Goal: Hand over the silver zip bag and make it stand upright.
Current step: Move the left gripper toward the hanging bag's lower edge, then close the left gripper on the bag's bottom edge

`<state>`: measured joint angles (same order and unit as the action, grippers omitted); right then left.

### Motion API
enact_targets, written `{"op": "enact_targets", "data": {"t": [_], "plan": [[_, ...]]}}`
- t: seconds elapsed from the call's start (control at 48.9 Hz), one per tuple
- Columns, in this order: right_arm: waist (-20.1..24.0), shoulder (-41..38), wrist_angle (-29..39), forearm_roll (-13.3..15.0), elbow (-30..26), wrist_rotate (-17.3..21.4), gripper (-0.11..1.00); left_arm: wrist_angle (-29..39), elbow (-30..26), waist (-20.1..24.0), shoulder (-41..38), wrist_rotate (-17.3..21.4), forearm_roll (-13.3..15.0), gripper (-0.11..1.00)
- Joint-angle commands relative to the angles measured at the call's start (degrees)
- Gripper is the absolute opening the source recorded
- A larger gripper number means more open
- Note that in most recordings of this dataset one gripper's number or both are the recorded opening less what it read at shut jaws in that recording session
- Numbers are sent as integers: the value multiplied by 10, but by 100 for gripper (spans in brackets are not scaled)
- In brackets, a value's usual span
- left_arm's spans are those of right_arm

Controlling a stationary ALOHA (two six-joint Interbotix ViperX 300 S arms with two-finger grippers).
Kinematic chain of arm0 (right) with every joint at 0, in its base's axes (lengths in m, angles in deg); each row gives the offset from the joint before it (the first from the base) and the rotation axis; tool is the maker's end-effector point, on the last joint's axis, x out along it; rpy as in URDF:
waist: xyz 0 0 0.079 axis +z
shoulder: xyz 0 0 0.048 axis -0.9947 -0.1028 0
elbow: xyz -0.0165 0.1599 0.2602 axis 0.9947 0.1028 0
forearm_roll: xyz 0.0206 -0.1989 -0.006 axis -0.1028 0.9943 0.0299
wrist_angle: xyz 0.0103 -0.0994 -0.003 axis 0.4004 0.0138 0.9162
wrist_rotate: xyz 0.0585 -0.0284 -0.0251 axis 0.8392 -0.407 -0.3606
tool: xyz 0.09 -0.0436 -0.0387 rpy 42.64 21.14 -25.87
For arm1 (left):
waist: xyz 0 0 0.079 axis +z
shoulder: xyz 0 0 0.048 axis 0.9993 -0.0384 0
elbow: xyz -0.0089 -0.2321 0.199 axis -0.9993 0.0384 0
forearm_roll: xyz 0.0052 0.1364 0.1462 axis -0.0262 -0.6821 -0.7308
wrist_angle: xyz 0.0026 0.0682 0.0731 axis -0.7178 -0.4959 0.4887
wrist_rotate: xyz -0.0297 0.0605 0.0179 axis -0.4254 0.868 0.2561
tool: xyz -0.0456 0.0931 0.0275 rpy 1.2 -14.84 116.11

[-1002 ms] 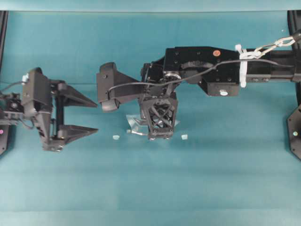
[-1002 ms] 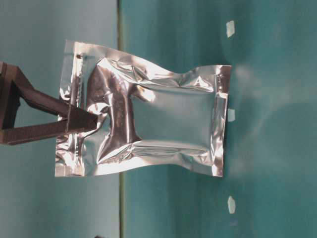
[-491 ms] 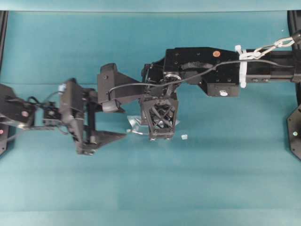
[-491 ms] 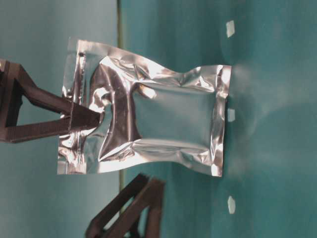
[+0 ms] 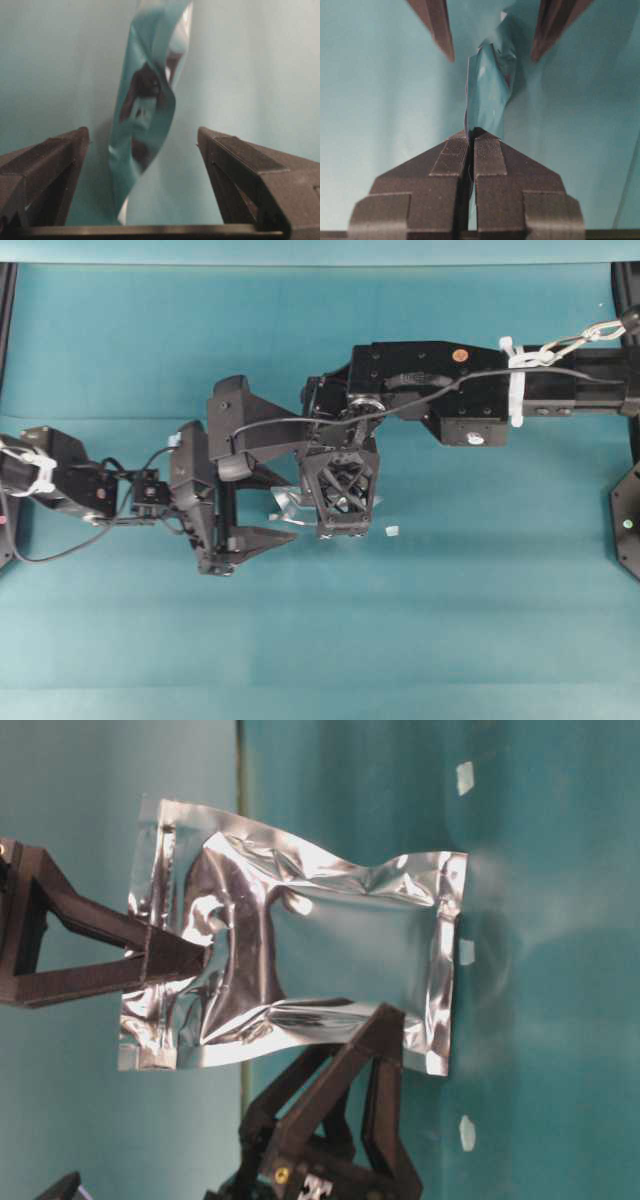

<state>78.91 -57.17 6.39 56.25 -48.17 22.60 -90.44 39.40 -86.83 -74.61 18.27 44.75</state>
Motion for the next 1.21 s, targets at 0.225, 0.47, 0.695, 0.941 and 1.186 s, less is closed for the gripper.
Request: {"op": "enact_targets", "data": {"t": [0.225,0.47,0.695,0.941,1.186], "plan": [[5,9,-2,0,1,1,4,4,-56,9,-41,-2,-1,95],[5,9,-2,0,4,2,4,8,-77,15,-57,-2,-1,94],[4,10,-2,0,4,2,4,29,-83,17,-58,-1,-1,87],[4,10,-12,0,8,3,4,77,-85,17,-59,9,-1,51],[5,10,-12,0,10,3,4,71,-89,17,-59,19,-1,27]]}}
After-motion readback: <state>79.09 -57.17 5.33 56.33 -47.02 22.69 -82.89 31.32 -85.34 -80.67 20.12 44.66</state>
